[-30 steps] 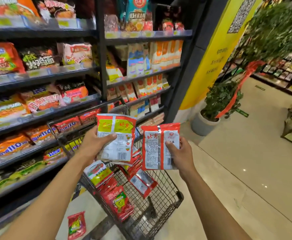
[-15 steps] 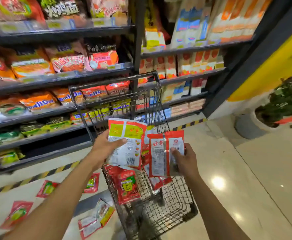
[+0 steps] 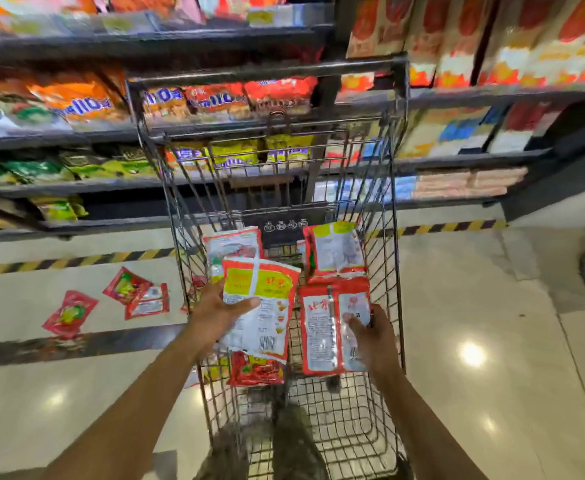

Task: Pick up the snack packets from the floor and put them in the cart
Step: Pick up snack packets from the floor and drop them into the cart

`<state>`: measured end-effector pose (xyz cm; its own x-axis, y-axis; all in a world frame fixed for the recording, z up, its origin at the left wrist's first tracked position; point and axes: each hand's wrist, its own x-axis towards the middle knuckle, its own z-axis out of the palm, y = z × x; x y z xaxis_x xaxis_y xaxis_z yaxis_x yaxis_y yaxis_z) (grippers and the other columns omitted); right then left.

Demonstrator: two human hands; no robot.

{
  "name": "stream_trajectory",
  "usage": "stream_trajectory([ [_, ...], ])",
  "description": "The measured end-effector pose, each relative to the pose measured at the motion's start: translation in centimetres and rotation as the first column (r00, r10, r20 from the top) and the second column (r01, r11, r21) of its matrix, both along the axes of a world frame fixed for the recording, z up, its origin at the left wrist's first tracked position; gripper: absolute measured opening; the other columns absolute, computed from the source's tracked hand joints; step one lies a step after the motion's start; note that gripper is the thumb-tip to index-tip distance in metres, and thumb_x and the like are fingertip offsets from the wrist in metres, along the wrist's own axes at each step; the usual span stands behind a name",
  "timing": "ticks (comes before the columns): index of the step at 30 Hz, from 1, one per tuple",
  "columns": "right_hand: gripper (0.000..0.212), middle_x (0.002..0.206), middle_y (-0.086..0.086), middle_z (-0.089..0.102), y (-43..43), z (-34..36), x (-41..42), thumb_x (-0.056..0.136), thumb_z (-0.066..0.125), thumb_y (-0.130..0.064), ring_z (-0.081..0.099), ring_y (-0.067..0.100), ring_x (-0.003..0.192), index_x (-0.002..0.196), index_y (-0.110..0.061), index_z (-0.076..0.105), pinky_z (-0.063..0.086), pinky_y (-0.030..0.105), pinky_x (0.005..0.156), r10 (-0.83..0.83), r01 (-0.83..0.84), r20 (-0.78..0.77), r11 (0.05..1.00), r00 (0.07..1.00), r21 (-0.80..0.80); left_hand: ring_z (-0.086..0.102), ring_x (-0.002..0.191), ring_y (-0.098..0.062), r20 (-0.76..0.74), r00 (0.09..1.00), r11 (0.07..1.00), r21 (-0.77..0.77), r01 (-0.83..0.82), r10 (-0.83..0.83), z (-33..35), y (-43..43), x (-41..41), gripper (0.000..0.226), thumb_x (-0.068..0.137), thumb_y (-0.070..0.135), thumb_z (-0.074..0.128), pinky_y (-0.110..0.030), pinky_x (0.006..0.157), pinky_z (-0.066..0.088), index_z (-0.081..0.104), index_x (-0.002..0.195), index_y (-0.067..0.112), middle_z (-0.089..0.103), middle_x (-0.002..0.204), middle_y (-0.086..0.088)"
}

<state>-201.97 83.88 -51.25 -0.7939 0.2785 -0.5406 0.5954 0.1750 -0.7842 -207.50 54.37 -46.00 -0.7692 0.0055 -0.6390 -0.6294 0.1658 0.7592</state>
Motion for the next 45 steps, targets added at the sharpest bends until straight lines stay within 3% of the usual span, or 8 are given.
stream_trajectory([
  [8, 0.014, 0.093, 0.004, 0.074, 1.4, -7.3, 0.9, 0.094, 0.071, -0.001, 0.074, 0.001, 0.071, 0.101, -0.009, 0.062, 0.053, 0.013, 0.055, 0.008, -0.010, 0.120, 1.000, 0.993, 0.019, 0.072, 0.112, -0.020, 0.136, 0.990, 1.000, -0.004, -0.027, 0.027, -7.6, 2.2, 3.6, 0.045, 0.085, 0.018, 0.084, -0.050, 0.101, 0.054, 0.069, 0.127, 0.018, 0.077, 0.118, 0.002],
  [17, 0.023, 0.101, -0.002, 0.071, 2.3, -14.2, 1.2, 0.099, 0.067, -0.030, 0.072, 0.026, 0.093, 0.118, -0.020, 0.056, 0.061, 0.043, 0.075, 0.042, -0.086, 0.269, 0.984, 0.962, 0.154, 0.075, 0.101, -0.024, 0.194, 0.949, 0.959, -0.187, -0.214, 0.249, -14.8, 4.0, 7.9, 0.031, 0.083, 0.003, 0.082, -0.047, 0.092, 0.059, 0.078, 0.108, 0.019, 0.080, 0.106, 0.000],
  [20, 0.022, 0.099, -0.001, 0.068, 2.3, -15.1, 0.9, 0.102, 0.059, -0.038, 0.068, 0.027, 0.090, 0.116, -0.023, 0.053, 0.059, 0.045, 0.077, 0.048, -0.135, 0.286, 0.947, 0.957, 0.292, 0.075, 0.094, -0.022, 0.237, 0.931, 0.935, -0.292, -0.203, 0.276, -17.2, 4.0, 8.2, 0.022, 0.072, 0.024, 0.088, -0.046, 0.092, 0.058, 0.079, 0.091, 0.030, 0.080, 0.097, 0.007],
  [25, 0.051, 0.106, -0.001, 0.064, 2.2, -16.8, 1.4, 0.098, 0.032, -0.070, 0.067, 0.024, 0.094, 0.119, -0.027, 0.050, 0.060, 0.046, 0.074, 0.178, -0.250, 0.215, 0.890, 0.960, 0.382, 0.069, 0.107, -0.033, 0.280, 0.937, 0.831, -0.556, -0.018, 0.208, -19.4, 5.2, 7.7, 0.032, 0.087, 0.032, 0.077, -0.035, 0.083, 0.051, 0.069, 0.116, 0.023, 0.076, 0.113, -0.008],
  [29, 0.058, 0.116, 0.002, 0.060, 1.6, -15.6, 0.9, 0.089, 0.074, -0.049, 0.060, 0.022, 0.108, 0.132, -0.023, 0.044, 0.058, 0.046, 0.090, 0.182, -0.261, 0.205, 0.838, 0.962, 0.480, 0.064, 0.112, -0.043, 0.236, 0.940, 0.745, -0.666, -0.030, 0.248, -19.3, 6.4, 8.1, 0.039, 0.090, 0.016, 0.064, -0.050, 0.093, 0.053, 0.052, 0.127, 0.012, 0.065, 0.123, -0.017],
  [32, 0.094, 0.131, 0.007, 0.055, 1.5, -14.0, 1.5, 0.075, 0.086, -0.050, 0.053, 0.025, 0.124, 0.147, -0.018, 0.034, 0.055, 0.049, 0.094, 0.284, -0.348, 0.202, 0.742, 0.937, 0.572, 0.054, 0.120, -0.046, 0.207, 0.964, 0.703, -0.710, 0.032, 0.165, -17.7, 7.0, 8.6, 0.057, 0.086, 0.004, 0.056, -0.056, 0.094, 0.051, 0.039, 0.141, 0.003, 0.052, 0.131, -0.024],
  [40, 0.057, 0.137, 0.018, 0.056, -0.4, -2.9, 1.0, 0.095, 0.051, -0.044, 0.056, 0.038, 0.123, 0.142, -0.014, 0.044, 0.056, 0.053, 0.093, 0.462, -0.393, 0.134, 0.528, 0.877, 0.753, 0.051, 0.120, -0.034, -0.088, 0.881, 0.528, -0.826, 0.196, -0.464, -5.1, 3.9, 9.2, 0.065, 0.084, 0.040, 0.050, -0.048, 0.101, 0.048, 0.047, 0.143, 0.013, 0.053, 0.131, -0.012],
  [45, 0.074, 0.153, 0.019, 0.048, -5.3, 6.6, 0.4, 0.089, 0.062, -0.054, 0.045, 0.042, 0.141, 0.151, -0.016, 0.047, 0.043, 0.056, 0.110, 0.651, -0.455, 0.142, 0.341, 0.746, 0.823, 0.045, 0.138, -0.039, -0.157, 0.808, 0.405, -0.908, 0.108, -0.569, 3.8, -2.7, 9.8, 0.067, 0.090, 0.053, 0.046, -0.058, 0.112, 0.039, 0.047, 0.149, 0.024, 0.050, 0.149, -0.009],
])
